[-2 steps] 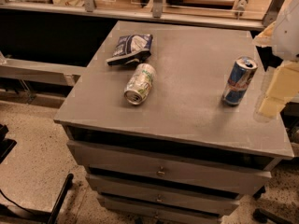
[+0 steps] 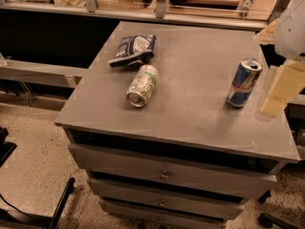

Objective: Pick 7up can

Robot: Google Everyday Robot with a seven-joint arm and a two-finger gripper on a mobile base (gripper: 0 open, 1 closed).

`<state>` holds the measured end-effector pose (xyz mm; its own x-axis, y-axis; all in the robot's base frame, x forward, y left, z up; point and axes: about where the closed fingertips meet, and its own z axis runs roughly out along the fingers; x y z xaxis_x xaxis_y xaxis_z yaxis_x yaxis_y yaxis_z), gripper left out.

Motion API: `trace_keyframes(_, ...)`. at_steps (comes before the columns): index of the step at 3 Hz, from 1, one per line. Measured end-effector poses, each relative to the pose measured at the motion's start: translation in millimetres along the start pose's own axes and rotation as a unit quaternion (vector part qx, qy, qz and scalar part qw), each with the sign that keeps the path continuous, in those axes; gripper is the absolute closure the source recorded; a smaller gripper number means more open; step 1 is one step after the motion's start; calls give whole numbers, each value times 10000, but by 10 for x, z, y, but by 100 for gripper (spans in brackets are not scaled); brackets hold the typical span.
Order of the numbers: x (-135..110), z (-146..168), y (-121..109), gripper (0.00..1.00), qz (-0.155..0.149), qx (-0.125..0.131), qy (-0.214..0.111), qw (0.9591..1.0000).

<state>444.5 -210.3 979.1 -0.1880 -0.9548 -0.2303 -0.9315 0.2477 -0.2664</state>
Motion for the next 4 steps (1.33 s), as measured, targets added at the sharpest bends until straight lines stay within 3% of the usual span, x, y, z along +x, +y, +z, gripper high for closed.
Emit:
trace_keyframes(1,-287,23,-220,0,-513,163,-222,9983)
trace_keyframes(2,-720,148,-412,0,-1297,199,-434,9904)
trace_keyframes(3,-1195,439,-548,0,-2058,115,-465,9774)
trace_keyframes(4,-1537,894,-724,0,-2574,-26,-389,9655)
